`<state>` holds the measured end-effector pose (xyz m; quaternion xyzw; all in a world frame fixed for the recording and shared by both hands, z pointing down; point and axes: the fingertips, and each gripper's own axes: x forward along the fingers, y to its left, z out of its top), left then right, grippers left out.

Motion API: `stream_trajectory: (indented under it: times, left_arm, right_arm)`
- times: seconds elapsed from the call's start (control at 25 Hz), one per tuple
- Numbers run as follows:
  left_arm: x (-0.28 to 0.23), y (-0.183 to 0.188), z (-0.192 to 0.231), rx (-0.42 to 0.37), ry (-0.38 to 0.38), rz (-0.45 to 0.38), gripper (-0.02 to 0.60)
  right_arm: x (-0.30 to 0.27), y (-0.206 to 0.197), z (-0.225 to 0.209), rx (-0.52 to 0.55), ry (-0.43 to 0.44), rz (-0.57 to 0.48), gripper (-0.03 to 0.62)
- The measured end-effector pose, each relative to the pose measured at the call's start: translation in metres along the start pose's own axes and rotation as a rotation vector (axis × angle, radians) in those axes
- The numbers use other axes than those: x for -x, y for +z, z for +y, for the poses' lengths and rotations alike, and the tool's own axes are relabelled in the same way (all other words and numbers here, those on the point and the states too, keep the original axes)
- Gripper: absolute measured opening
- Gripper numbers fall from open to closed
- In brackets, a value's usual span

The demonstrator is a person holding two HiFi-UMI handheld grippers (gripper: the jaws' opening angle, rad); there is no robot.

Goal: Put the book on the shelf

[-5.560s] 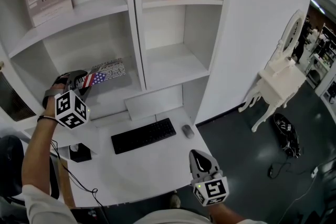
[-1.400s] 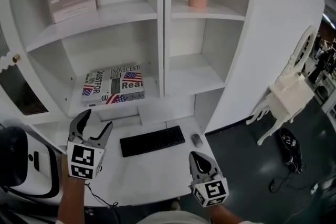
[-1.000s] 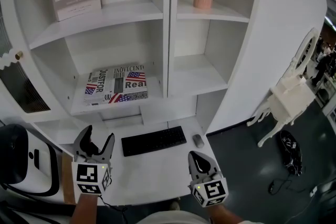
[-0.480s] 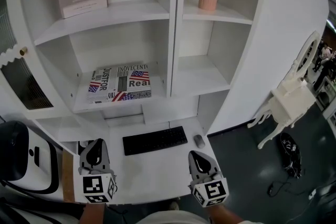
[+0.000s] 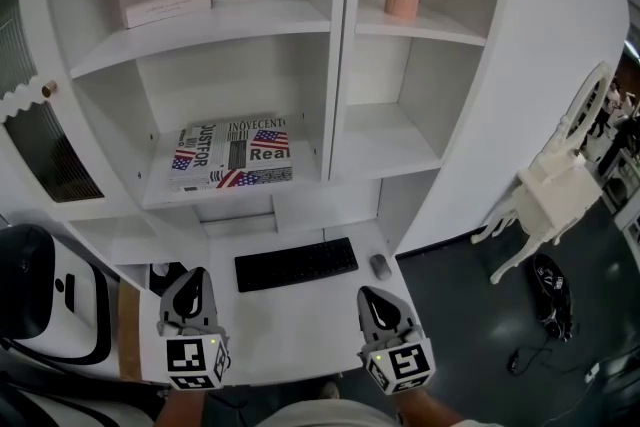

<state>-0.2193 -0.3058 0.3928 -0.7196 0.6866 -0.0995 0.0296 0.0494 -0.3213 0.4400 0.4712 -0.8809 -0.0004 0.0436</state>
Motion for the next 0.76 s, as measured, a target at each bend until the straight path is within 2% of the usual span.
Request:
stream_trajectory:
  times: [0.76]
  left_arm:
    - [0.0049,0.0007,-0.0042,-0.012,-0.001,0.0,0.005]
  right_arm:
    - [0.0061,0.0044,0.0036,0.013,0.01,-0.004,0.003]
